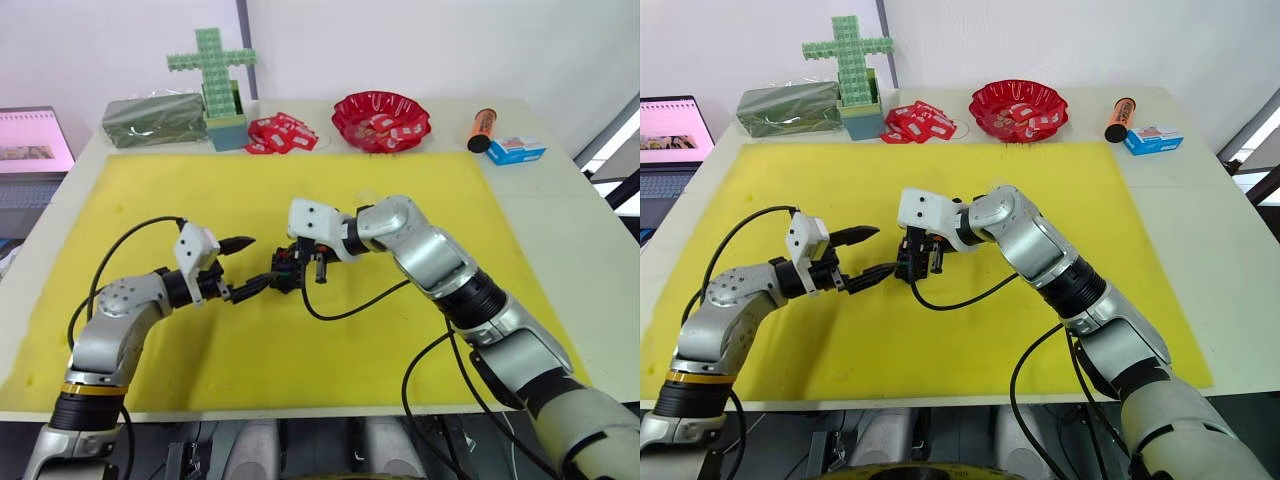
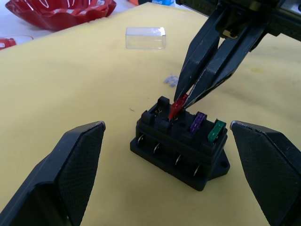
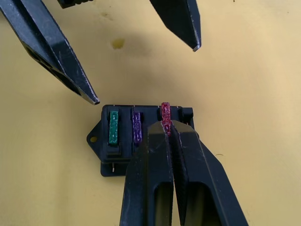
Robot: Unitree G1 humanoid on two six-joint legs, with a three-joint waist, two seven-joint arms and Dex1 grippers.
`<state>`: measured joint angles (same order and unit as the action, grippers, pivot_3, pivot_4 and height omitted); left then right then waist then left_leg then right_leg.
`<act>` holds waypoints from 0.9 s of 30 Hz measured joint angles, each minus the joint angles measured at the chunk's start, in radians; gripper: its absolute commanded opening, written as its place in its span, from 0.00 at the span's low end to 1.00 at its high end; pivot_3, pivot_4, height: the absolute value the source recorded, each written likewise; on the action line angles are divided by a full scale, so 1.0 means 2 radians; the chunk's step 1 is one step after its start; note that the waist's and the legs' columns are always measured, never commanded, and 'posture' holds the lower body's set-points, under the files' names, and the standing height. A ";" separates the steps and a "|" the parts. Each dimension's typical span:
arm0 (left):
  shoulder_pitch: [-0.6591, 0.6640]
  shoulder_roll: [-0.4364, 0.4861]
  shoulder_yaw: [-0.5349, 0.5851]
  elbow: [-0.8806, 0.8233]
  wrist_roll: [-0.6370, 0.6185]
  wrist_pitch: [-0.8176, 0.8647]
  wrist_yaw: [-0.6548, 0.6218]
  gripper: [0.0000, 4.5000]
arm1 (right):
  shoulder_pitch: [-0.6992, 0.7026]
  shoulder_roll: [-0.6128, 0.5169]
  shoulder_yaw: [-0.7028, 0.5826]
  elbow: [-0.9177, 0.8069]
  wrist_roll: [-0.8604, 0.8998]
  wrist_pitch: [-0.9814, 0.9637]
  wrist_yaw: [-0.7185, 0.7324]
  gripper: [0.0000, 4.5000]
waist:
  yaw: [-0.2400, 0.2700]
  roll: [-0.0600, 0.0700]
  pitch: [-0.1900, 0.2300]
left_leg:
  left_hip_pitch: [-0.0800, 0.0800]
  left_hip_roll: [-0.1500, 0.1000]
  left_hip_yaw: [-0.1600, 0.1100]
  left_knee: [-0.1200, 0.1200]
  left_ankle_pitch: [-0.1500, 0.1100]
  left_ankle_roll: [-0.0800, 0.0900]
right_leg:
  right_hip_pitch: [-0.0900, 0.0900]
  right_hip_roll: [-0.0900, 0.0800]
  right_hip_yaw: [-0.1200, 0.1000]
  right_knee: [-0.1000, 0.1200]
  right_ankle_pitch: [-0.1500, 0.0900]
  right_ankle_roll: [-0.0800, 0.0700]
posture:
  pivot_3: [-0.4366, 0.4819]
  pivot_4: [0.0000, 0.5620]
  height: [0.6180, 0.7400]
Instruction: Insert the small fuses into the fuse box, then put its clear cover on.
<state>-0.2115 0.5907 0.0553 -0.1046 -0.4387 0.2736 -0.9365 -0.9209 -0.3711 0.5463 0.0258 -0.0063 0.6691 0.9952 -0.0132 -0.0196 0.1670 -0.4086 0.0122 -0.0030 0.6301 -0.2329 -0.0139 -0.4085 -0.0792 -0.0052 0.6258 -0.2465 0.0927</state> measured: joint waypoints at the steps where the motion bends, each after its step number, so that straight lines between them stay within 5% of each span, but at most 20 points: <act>1: 0.000 0.000 0.000 0.000 0.000 0.000 0.000 1.00 | 0.000 0.000 0.000 0.000 0.000 0.000 0.000 0.01 | 0.000 0.000 0.000 | 0.000 0.000 0.000 0.000 0.000 0.000 | 0.000 0.000 0.000 0.000 0.000 0.000 | 0.48 0.27 1.00; 27: 0.001 0.003 0.000 0.000 0.002 -0.001 -0.003 1.00 | 0.000 0.006 -0.003 0.020 -0.009 -0.011 0.010 0.01 | 0.000 0.000 0.000 | 0.000 0.000 0.000 0.000 0.000 0.000 | 0.000 0.000 0.000 0.000 0.000 0.000 | 0.48 0.27 1.00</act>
<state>-0.2100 0.5969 0.0556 -0.1047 -0.4341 0.2710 -0.9420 -0.9215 -0.3587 0.5401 0.0651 -0.0251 0.6466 1.0162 -0.0136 -0.0196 0.1670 -0.4086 0.0122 -0.0029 0.6300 -0.2329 -0.0139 -0.4087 -0.0792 -0.0052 0.6259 -0.2465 0.0927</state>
